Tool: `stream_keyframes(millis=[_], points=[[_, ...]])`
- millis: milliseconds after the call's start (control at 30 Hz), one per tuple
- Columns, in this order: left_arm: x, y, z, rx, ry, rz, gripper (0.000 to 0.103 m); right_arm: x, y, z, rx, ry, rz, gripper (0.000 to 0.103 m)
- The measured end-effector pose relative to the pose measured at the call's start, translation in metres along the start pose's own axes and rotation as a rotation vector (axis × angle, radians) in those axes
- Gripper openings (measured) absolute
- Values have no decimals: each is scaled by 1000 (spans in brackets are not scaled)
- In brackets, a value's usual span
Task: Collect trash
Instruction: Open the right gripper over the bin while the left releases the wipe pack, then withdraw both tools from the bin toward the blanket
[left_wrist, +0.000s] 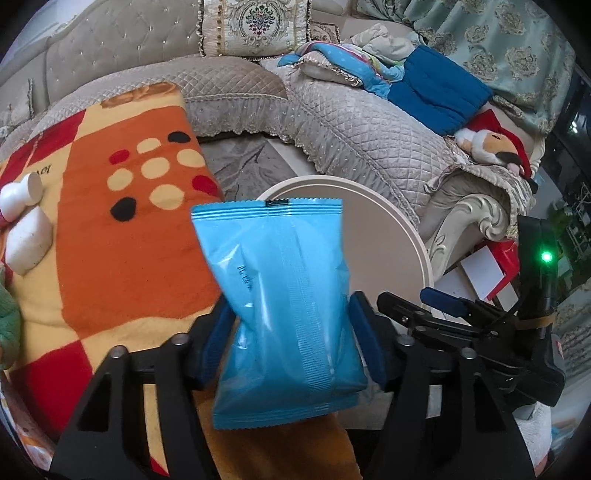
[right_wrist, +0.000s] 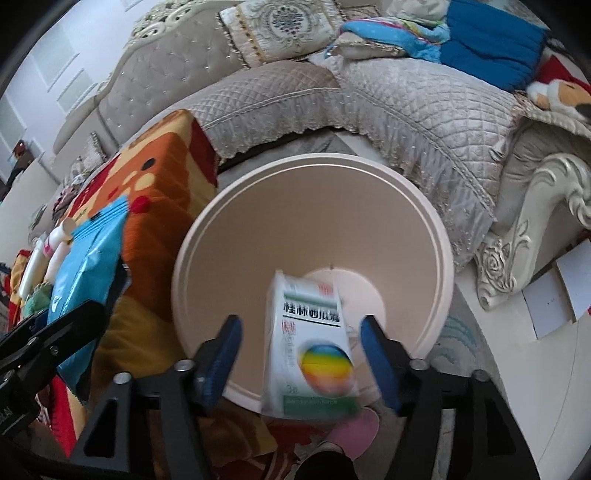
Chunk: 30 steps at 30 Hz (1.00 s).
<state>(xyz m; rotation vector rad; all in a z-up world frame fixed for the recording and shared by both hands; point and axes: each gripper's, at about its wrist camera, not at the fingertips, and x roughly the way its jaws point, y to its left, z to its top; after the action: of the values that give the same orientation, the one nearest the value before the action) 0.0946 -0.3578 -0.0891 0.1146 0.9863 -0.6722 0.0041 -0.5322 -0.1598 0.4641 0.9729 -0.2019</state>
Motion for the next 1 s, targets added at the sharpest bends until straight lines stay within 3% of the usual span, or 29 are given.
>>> stream_keyframes(millis=[167, 300, 433, 1000], points=[[3, 4, -1, -17, 14, -10, 64, -2, -4, -3, 22, 10, 5, 69], [2, 6, 0, -38, 9, -79, 69, -5, -4, -5, 28, 16, 16, 69], [-1, 6, 3, -47, -7, -90, 71, -10, -3, -7, 29, 9, 21, 69], [-28, 9, -11, -55, -36, -37, 72, -31, 10, -11, 2, -26, 19, 70]])
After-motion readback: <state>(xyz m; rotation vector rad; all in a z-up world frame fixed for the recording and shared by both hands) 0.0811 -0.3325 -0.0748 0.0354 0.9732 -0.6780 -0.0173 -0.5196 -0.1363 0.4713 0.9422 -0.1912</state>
